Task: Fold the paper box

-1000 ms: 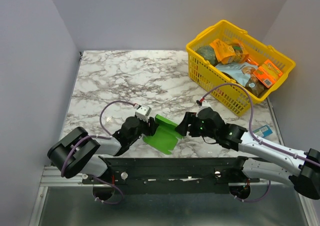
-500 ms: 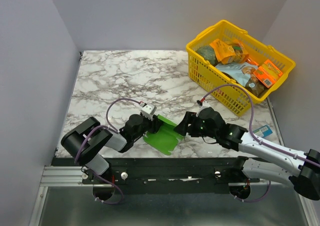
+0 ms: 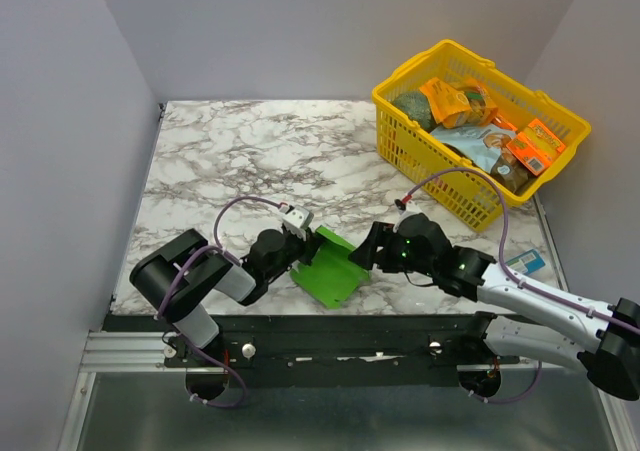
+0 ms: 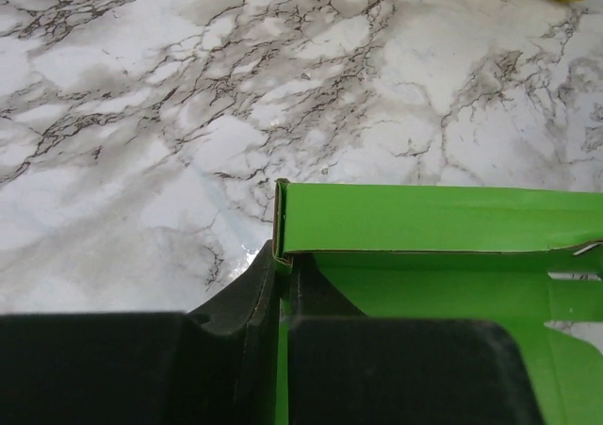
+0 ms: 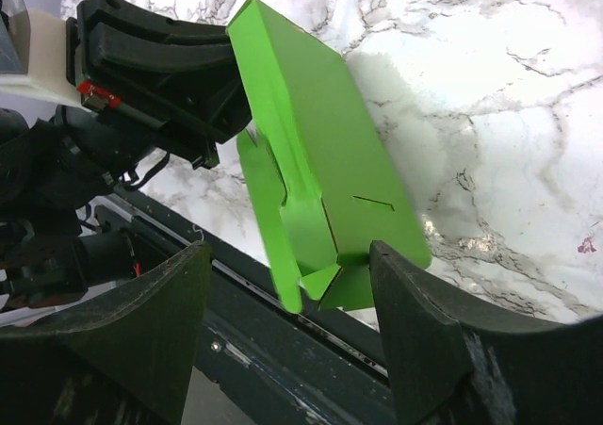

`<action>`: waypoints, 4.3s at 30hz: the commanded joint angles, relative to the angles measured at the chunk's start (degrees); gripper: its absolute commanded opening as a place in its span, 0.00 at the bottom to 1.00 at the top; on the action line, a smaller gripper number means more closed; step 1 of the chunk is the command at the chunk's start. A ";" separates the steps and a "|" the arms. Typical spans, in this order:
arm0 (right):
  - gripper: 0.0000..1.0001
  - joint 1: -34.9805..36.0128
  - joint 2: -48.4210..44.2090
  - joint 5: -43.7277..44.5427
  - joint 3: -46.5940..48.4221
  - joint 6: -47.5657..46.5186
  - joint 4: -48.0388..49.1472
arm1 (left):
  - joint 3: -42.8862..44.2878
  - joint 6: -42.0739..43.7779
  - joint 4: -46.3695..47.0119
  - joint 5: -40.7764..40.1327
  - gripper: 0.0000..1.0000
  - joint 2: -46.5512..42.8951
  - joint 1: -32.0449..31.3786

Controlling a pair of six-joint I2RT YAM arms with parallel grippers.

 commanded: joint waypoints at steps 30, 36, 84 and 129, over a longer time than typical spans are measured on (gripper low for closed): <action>0.71 -3.69 9.60 -2.14 6.61 10.20 -0.23 | 0.38 3.59 -13.32 -46.58 0.00 -7.17 -17.48; 0.71 -5.63 11.45 -4.61 4.95 11.08 4.77 | 0.38 4.20 -13.23 -47.54 0.00 -7.26 -18.09; 0.42 -11.61 18.48 -14.63 -7.45 24.00 30.62 | 0.47 -9.59 -24.03 -57.04 0.00 -8.57 -30.14; 0.68 -12.05 4.16 1.63 -7.01 23.84 25.35 | 15.76 -16.89 -55.93 -49.51 0.00 -12.53 -23.12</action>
